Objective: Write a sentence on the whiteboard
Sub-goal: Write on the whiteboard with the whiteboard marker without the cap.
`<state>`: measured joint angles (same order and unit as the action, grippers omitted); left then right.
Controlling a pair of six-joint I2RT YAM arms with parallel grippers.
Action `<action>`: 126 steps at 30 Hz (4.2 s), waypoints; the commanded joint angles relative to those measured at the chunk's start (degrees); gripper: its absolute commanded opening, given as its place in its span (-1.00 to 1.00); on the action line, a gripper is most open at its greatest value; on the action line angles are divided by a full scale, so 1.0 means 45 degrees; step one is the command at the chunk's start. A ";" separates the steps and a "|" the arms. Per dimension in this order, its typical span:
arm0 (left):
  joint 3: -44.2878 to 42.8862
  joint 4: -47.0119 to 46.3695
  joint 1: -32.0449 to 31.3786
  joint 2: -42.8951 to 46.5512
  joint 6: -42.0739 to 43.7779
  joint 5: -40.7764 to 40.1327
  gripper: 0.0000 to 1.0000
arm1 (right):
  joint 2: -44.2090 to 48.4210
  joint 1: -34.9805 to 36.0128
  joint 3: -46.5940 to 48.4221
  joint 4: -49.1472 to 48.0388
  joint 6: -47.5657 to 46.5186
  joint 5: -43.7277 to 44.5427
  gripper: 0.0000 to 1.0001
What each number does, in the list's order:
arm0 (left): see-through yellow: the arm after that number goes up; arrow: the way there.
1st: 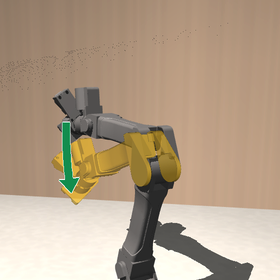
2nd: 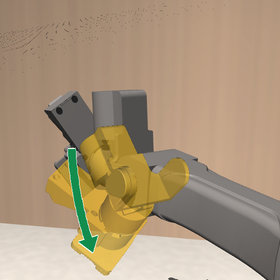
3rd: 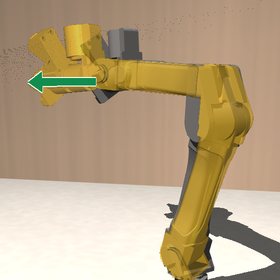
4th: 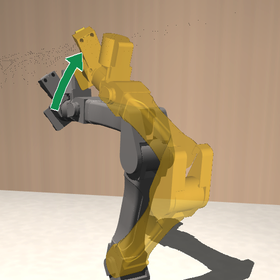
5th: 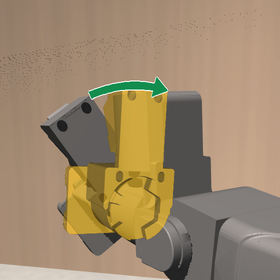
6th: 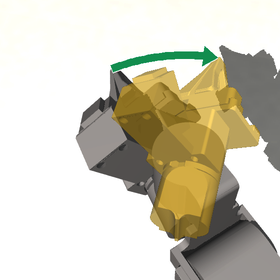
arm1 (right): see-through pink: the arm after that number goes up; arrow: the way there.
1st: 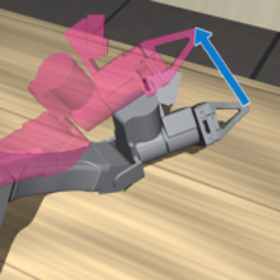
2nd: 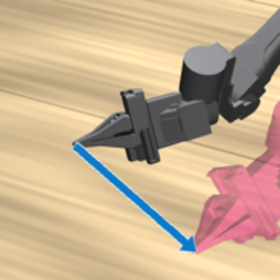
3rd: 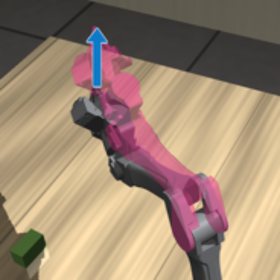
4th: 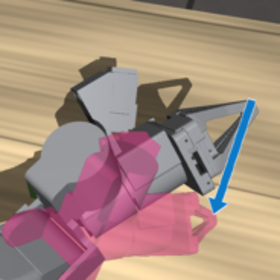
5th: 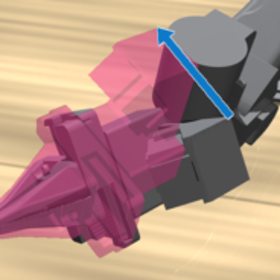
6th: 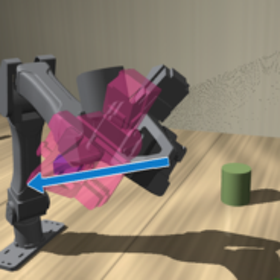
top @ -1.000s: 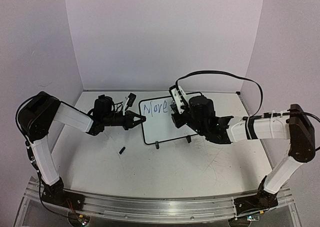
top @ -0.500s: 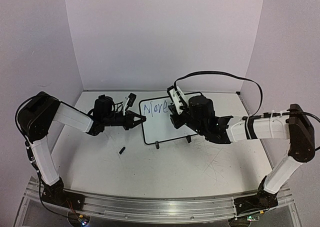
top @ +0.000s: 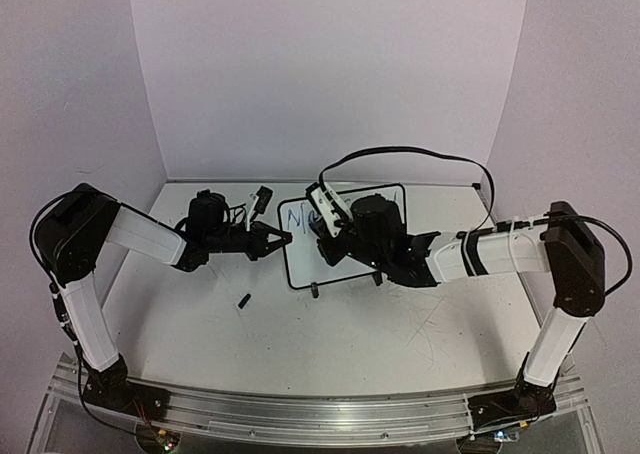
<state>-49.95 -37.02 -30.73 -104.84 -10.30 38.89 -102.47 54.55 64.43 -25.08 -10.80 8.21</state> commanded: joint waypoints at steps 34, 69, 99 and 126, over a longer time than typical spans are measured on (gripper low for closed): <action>0.0302 0.0610 0.0246 0.0333 0.1156 -0.2618 -1.00 | -0.0160 0.0547 -0.0204 -0.1353 -0.1400 -0.1176 -1.00; 0.0272 0.0650 0.0148 0.0368 0.1214 -0.2568 -1.00 | -0.1088 0.0569 0.0412 -0.0867 -0.1101 0.1159 -1.00; 0.0287 0.0698 0.0108 0.0452 0.1265 -0.2592 -1.00 | -0.1176 0.0730 -0.0888 -0.0503 0.0544 0.1054 -1.00; 0.0268 0.0757 0.0089 0.0429 0.1371 -0.2592 -1.00 | -0.1405 0.0627 -0.0184 -0.1396 0.0134 0.2081 -1.00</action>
<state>-49.36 -36.45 -31.24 -103.85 -8.69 37.84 -108.42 58.17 60.77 -27.91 -9.55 15.79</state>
